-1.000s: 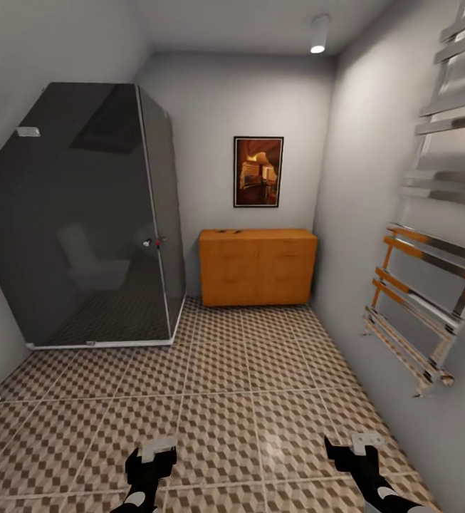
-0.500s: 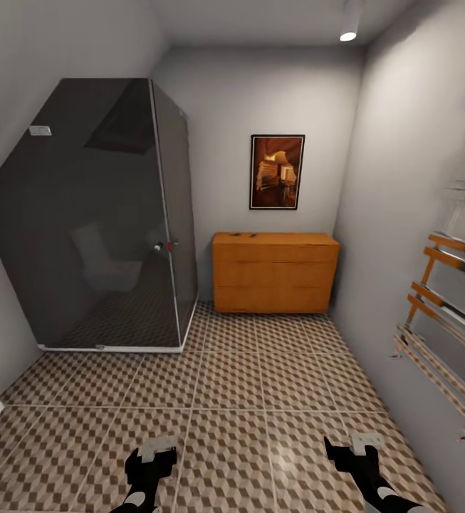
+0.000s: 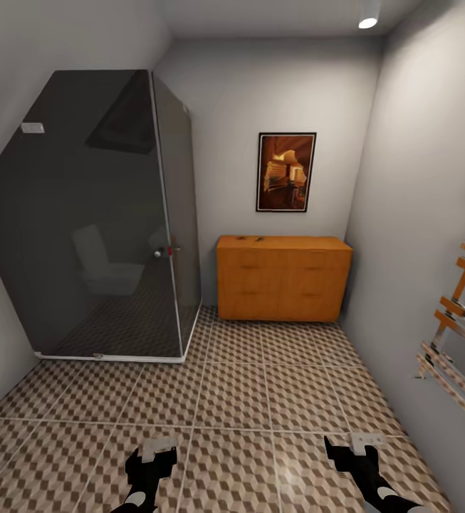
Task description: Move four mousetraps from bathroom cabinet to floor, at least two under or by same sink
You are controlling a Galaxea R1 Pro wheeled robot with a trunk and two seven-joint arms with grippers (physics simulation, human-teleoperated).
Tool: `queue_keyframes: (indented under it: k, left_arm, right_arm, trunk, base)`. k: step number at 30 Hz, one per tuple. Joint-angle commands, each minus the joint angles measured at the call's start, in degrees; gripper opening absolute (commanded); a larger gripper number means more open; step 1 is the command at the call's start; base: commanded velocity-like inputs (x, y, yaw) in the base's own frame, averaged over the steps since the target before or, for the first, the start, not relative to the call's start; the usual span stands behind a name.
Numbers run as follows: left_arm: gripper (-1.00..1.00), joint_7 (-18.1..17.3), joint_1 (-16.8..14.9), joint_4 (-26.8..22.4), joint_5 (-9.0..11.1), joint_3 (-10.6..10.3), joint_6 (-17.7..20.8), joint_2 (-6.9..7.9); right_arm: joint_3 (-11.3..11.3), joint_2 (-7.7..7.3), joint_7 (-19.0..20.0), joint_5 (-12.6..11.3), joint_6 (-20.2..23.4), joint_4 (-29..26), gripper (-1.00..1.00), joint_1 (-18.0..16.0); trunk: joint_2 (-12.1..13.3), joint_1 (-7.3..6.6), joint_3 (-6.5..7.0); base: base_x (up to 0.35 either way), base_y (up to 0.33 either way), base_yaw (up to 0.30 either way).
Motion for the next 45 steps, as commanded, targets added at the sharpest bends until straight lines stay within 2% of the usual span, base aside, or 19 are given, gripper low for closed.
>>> queue_keyframes:
  k: [1, 45]
  left_arm:
    - [1.0, 0.23, -0.06, 0.06, 0.49, -0.51, -0.19, -0.01]
    - [1.0, 0.23, -0.06, 0.06, 0.49, -0.51, -0.19, -0.11]
  right_arm:
    - [-0.5, -0.05, 0.17, 0.33, -0.36, 0.24, 1.0, -0.1]
    - [-0.49, -0.14, 0.54, 0.35, -0.27, 0.16, 1.0, -0.06]
  trunk:
    - [-0.07, 0.05, -0.09]
    - [-0.07, 0.05, -0.09]
  base:
    - [0.328, -0.006, 0.001]
    - [0.328, -0.092, 0.0]
